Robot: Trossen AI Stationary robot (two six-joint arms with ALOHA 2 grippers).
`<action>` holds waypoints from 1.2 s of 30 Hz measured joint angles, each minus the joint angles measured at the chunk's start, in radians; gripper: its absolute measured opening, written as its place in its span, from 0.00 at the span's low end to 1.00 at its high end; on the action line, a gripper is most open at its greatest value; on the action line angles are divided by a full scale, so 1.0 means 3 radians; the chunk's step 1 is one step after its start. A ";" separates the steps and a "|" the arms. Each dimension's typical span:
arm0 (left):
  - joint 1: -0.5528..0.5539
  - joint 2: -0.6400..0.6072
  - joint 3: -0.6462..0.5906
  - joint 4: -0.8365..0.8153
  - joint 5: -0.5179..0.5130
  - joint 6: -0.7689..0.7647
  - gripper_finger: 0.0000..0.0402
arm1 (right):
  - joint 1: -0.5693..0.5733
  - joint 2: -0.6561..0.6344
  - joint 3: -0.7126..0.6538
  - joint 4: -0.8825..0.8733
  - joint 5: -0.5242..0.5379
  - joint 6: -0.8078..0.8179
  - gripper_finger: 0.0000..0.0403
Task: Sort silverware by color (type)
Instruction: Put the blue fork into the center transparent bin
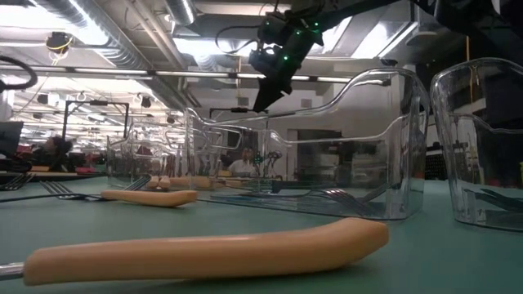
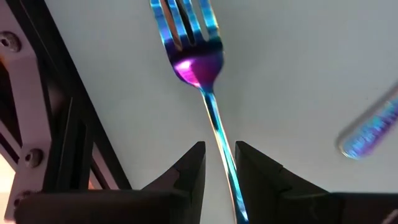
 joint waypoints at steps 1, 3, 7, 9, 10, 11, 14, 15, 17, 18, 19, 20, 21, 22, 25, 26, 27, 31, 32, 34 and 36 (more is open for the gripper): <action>0.0000 0.0043 0.0000 0.0001 0.0000 0.0000 0.20 | 0.0000 0.0000 0.0000 -0.0015 0.0000 0.0000 0.17; 0.0000 0.0118 0.0000 0.0007 -0.0001 0.0001 0.20 | 0.0000 0.0000 0.0000 -0.0043 0.0000 0.0000 0.17; 0.0000 0.0253 0.0000 0.0041 -0.0001 0.0008 0.20 | 0.0001 0.0001 0.0000 -0.0094 0.0000 0.0001 0.17; 0.0000 0.0306 0.0000 0.0081 -0.0001 0.0011 0.20 | 0.0003 0.0001 0.0000 -0.0094 0.0000 0.0001 0.17; 0.0000 0.0333 0.0000 0.0108 -0.0001 0.0025 0.20 | 0.0003 0.0001 0.0000 -0.0094 0.0000 0.0001 0.17; 0.0000 0.0357 0.0000 0.0143 -0.0003 0.0053 0.20 | 0.0003 -0.0001 0.0000 -0.0098 0.0000 0.0001 0.17; 0.0002 0.0397 0.0001 0.0207 -0.0005 0.0183 0.20 | 0.0001 -0.0012 0.0000 -0.0144 0.0001 -0.0007 0.17; 0.0003 0.0397 0.0001 0.0216 -0.0016 0.0197 0.20 | 0.0001 -0.0028 -0.0003 -0.0180 0.0001 -0.0010 0.17; 0.0003 0.0397 0.0001 0.0229 -0.0043 0.0201 0.20 | 0.0001 -0.0072 -0.0004 -0.0235 0.0008 -0.0025 0.17; 0.0003 0.0394 0.0001 0.0226 -0.0043 0.0201 0.20 | 0.0000 -0.0104 -0.0004 -0.0262 0.0006 -0.0027 0.17; 0.0004 0.0392 0.0001 0.0223 -0.0037 0.0201 0.20 | 0.0000 -0.0134 -0.0004 -0.0312 0.0008 -0.0031 0.17; 0.0003 0.0392 0.0001 0.0223 -0.0037 0.0201 0.20 | 0.0000 -0.0169 -0.0004 -0.0352 0.0006 -0.0045 0.17; 0.0003 0.0392 0.0001 0.0223 -0.0040 0.0201 0.20 | 0.0000 -0.0201 -0.0004 -0.0385 0.0008 -0.0070 0.17; 0.0004 0.0392 0.0001 0.0223 -0.0041 0.0201 0.20 | 0.0000 -0.0241 -0.0004 -0.0432 0.0008 -0.0091 0.17; 0.0004 0.0392 0.0001 0.0225 -0.0045 0.0201 0.19 | 0.0000 -0.0394 -0.0004 -0.0591 0.0008 -0.0099 0.17; 0.0004 0.0392 0.0001 0.0228 -0.0047 0.0200 0.17 | 0.0000 -0.0442 -0.0004 -0.0646 0.0008 -0.0102 0.17; 0.0004 0.0392 0.0001 0.0231 -0.0048 0.0196 0.16 | 0.0000 -0.0493 -0.0004 -0.0710 0.0005 -0.0103 0.17; 0.0004 0.0392 0.0003 0.0247 -0.0067 0.0192 0.08 | 0.0000 -0.0670 -0.0004 -0.1015 0.0001 -0.0103 0.17; 0.0004 0.0392 0.0003 0.0245 -0.0072 0.0192 0.06 | 0.0000 -0.0715 -0.0004 -0.1070 -0.0005 -0.0102 0.17; 0.0004 0.0392 0.0003 0.0243 -0.0082 0.0191 0.03 | 0.0000 -0.0793 -0.0004 -0.1178 -0.0032 -0.0092 0.17; 0.0004 0.0392 0.0004 0.0240 -0.0084 0.0201 0.02 | 0.0000 -0.0868 -0.0020 -0.1231 -0.0068 -0.0067 0.17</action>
